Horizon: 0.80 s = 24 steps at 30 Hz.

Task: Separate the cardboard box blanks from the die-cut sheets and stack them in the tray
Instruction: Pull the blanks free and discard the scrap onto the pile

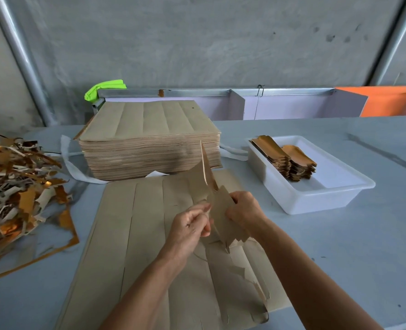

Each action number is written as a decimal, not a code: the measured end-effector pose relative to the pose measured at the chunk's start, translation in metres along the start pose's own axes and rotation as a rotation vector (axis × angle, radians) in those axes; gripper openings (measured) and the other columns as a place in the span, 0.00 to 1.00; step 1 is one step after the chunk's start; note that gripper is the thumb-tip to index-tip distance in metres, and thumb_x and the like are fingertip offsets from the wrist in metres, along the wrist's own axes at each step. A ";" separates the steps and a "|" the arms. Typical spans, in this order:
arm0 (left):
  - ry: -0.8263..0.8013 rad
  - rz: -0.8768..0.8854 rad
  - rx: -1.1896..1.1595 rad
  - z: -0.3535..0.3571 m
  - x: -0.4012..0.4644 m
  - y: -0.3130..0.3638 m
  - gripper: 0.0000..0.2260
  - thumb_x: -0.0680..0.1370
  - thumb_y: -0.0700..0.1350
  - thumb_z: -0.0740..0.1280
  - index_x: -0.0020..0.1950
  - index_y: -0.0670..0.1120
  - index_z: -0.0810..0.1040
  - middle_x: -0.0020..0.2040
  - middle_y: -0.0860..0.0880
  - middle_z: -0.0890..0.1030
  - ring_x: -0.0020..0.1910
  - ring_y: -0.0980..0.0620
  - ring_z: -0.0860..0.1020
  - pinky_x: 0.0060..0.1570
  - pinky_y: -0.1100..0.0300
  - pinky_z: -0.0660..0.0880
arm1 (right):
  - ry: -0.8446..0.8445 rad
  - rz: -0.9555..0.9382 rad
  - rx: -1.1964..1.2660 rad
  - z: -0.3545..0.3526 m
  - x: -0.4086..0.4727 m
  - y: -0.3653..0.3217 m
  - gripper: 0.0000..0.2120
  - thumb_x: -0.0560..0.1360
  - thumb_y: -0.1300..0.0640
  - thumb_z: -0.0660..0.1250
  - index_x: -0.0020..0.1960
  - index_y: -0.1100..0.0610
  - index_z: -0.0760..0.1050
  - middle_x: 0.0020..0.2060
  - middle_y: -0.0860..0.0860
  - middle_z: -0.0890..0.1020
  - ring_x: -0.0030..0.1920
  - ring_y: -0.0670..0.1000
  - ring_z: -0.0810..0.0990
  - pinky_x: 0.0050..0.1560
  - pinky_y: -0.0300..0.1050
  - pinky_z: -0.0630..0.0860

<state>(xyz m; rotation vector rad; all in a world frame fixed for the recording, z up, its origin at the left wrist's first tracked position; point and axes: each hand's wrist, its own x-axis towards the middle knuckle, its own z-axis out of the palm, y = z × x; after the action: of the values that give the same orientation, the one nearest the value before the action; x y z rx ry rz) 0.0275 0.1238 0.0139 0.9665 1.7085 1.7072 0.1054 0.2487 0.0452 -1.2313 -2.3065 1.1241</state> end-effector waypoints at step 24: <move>0.111 -0.231 0.586 -0.014 0.103 0.024 0.11 0.72 0.50 0.72 0.33 0.47 0.77 0.30 0.51 0.77 0.31 0.54 0.73 0.34 0.61 0.68 | 0.166 -0.425 -0.331 0.054 -0.011 -0.024 0.08 0.75 0.64 0.57 0.51 0.61 0.73 0.46 0.60 0.81 0.46 0.61 0.78 0.40 0.46 0.65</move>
<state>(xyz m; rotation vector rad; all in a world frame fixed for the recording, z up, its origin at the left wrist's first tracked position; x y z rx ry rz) -0.0431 0.1954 0.0505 0.8736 2.3597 1.1463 0.0671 0.2052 0.0294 -0.8273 -2.5217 0.4940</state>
